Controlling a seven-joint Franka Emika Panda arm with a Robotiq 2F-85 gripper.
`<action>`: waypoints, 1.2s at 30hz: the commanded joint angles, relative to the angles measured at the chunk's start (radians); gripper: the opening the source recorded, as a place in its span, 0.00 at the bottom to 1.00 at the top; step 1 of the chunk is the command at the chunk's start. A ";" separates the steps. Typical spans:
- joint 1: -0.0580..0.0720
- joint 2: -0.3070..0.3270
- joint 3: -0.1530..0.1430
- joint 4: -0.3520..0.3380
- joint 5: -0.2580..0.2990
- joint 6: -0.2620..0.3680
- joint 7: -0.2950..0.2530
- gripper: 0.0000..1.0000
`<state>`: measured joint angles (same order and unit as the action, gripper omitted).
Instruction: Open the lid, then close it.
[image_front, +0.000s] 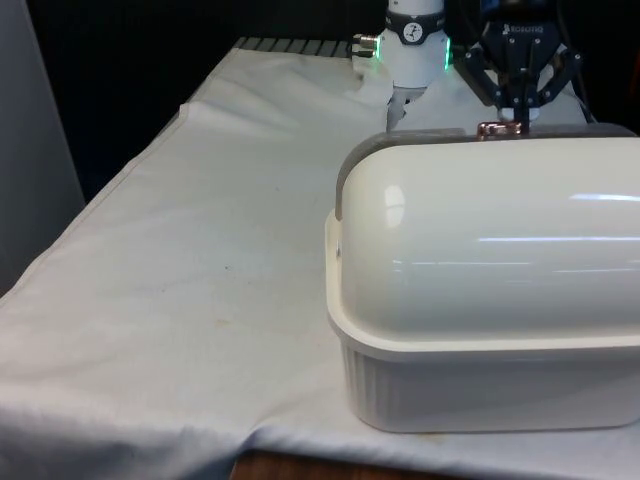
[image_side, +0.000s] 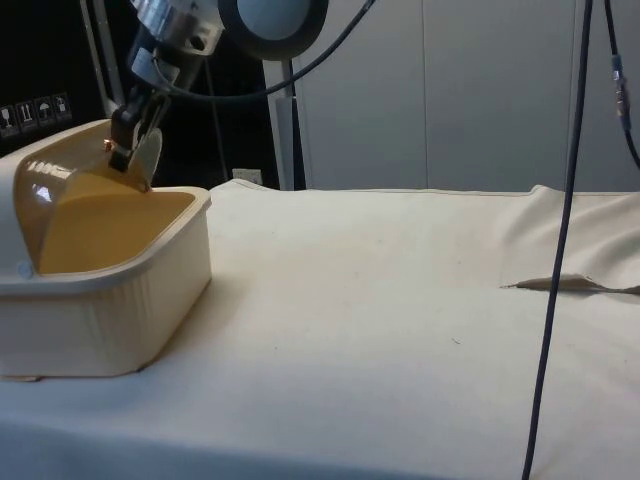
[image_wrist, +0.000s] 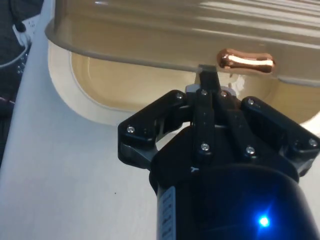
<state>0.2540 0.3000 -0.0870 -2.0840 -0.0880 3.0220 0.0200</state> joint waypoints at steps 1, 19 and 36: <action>0.010 0.000 -0.015 0.001 -0.012 0.019 0.010 0.00; 0.012 0.011 -0.015 0.006 -0.008 0.126 0.006 0.00; 0.012 -0.032 -0.008 0.022 -0.006 0.125 0.000 0.00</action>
<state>0.2600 0.2730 -0.0840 -2.0660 -0.0880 3.1570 0.0180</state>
